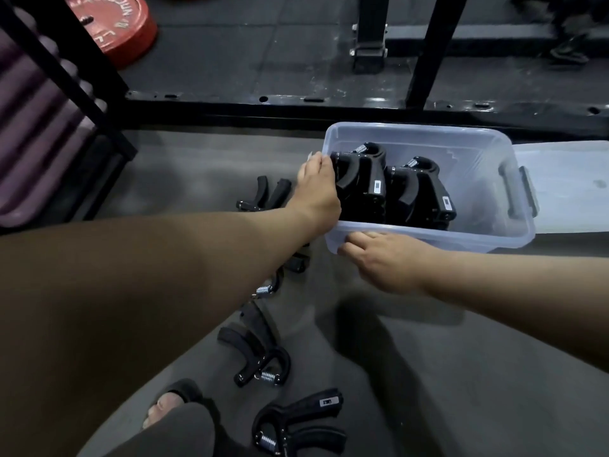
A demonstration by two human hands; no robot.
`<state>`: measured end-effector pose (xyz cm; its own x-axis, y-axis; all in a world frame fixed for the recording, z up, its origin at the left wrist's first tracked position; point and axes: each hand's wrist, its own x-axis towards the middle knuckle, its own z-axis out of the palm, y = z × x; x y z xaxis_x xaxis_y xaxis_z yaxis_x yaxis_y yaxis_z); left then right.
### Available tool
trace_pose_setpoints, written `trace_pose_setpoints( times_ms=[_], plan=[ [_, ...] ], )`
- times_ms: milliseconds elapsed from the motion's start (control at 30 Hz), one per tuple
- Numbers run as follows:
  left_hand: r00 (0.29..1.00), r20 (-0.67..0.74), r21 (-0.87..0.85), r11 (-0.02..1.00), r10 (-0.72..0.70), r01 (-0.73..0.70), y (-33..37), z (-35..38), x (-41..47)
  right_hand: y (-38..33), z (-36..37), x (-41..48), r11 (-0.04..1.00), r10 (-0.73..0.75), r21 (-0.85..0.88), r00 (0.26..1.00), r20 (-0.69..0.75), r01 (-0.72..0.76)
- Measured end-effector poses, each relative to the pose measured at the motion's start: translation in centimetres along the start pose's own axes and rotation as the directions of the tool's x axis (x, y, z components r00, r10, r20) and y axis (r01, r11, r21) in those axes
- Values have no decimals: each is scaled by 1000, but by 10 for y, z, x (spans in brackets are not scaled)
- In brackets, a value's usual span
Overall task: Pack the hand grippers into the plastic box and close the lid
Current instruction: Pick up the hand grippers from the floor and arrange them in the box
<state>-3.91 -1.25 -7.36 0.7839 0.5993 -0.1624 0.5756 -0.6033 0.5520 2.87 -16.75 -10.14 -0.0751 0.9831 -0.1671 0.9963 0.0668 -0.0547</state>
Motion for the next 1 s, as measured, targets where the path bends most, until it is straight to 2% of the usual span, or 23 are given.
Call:
trace_pose_setpoints(
  times_ms=[100, 367, 433, 500, 600, 667, 733, 833, 900, 933, 1000],
  plan=[
    [1000, 0, 16, 1000, 13, -13, -2, -2, 9, 11, -3, 6, 998, -38, -51, 999, 31, 40],
    [998, -23, -33, 998, -57, 56, -11, -15, 26, 10, -2, 36, 993, -4, -116, 1000, -21, 1],
    [998, -7, -16, 998, -58, 58, -13, -15, 25, 7, 5, 36, 990, 35, -140, 998, 48, -28],
    [999, 1, 17, 999, -43, 43, -14, -14, 24, -1, 18, 32, 997, 54, -58, 980, 189, -43],
    [999, 4, 20, 999, -50, 49, -12, -15, 24, -25, 39, 20, 982, -154, 166, 895, 418, 91],
    [999, 5, 34, 998, -47, 47, -13, -15, 25, -43, 49, 12, 961, -265, 210, 825, 499, 181],
    [999, 11, 36, 998, -47, 47, -14, -16, 24, -52, 56, 12, 965, -258, 180, 816, 517, 191],
    [999, 14, 37, 998, -42, 41, -12, -17, 23, -43, 52, 29, 990, -140, 69, 880, 454, 122],
    [999, 13, 45, 998, -40, 39, -12, -17, 23, -44, 49, 33, 986, -166, 98, 882, 441, 137],
    [999, 13, 52, 998, -41, 40, -13, -17, 24, -53, 51, 30, 968, -247, 155, 853, 460, 197],
    [999, 9, 65, 997, -40, 39, -13, -16, 25, -91, 63, 10, 918, -397, 246, 743, 539, 312]
  ],
)
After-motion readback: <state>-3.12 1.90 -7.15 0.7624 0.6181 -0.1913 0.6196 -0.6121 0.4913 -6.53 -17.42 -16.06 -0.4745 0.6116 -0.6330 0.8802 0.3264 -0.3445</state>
